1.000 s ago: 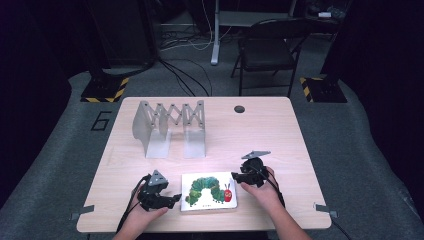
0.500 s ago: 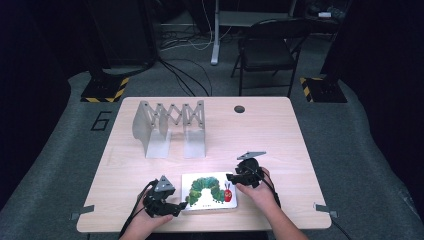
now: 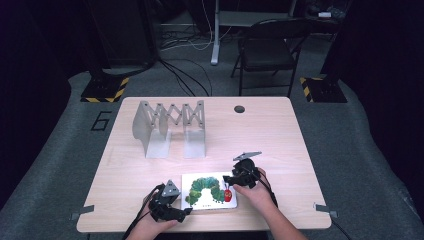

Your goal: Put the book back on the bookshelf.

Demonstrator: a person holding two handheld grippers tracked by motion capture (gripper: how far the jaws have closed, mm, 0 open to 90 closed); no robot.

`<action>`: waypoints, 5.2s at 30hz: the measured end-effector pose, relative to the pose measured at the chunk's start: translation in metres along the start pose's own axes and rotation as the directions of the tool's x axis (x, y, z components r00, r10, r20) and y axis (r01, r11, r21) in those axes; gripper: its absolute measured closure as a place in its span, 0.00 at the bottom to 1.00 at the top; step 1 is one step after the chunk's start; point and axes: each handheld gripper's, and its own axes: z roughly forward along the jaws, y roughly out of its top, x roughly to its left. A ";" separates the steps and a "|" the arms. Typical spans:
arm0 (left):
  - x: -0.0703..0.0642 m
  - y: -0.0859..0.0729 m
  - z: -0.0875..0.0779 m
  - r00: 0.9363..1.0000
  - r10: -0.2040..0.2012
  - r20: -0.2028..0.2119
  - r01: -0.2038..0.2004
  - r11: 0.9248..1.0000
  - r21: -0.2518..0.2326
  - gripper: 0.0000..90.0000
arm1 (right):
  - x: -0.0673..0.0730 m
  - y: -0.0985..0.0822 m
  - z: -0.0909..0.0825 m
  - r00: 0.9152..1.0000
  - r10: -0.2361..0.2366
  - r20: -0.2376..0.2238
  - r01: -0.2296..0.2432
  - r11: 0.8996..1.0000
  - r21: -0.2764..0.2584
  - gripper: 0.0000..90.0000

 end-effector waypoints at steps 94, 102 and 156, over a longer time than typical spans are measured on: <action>-0.019 0.001 0.020 0.996 0.052 -0.073 -0.053 0.998 -0.014 0.11 | -0.014 0.004 -0.001 0.981 0.190 -0.043 -0.188 0.981 0.049 0.50; -0.019 0.001 0.020 0.996 0.054 -0.076 -0.055 0.998 -0.012 0.11 | -0.015 0.004 0.002 0.987 0.157 -0.033 -0.156 0.987 0.048 0.50; -0.021 0.000 0.023 0.995 0.045 -0.086 -0.048 0.998 -0.032 0.07 | -0.020 0.005 -0.003 0.972 0.223 -0.079 -0.222 0.975 0.031 0.51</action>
